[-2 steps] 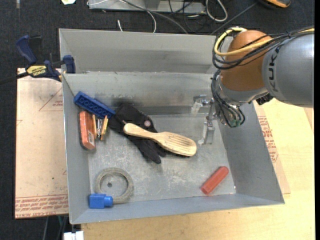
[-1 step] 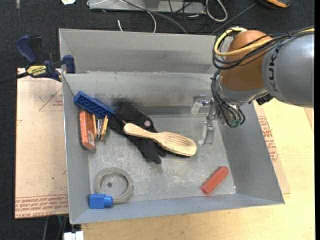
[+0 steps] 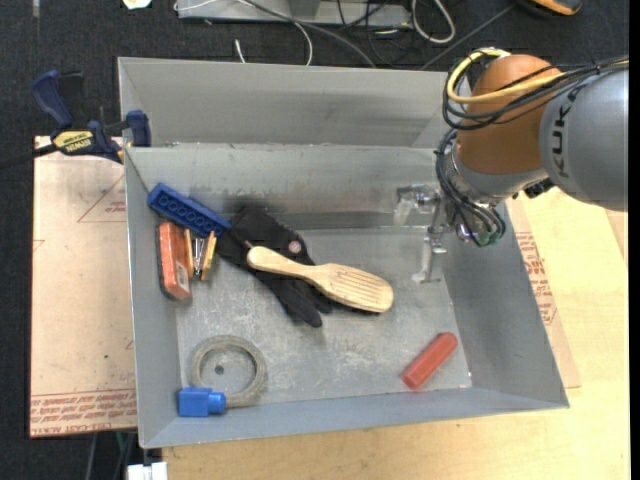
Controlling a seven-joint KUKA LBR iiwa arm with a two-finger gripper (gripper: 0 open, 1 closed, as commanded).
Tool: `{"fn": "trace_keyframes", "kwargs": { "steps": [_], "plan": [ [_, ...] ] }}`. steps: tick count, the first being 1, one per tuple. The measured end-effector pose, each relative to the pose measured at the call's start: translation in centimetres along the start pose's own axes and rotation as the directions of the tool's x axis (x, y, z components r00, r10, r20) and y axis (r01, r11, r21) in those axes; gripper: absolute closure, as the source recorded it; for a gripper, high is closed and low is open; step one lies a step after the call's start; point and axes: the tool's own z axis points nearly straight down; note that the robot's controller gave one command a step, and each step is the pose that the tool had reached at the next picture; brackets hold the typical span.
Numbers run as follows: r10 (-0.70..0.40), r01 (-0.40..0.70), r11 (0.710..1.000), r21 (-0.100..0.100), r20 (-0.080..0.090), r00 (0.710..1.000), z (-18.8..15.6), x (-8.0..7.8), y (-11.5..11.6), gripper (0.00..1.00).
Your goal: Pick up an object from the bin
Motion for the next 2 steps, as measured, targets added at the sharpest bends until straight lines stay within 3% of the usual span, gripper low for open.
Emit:
{"fn": "trace_keyframes", "kwargs": {
  "steps": [1,2],
  "plan": [
    [0.138,-0.138,0.99,0.001,0.001,0.99,3.9,0.5,3.8,0.0],
    [0.022,-0.022,1.0,0.003,0.009,1.0,5.4,-1.1,5.5,0.0]
  ]
}}
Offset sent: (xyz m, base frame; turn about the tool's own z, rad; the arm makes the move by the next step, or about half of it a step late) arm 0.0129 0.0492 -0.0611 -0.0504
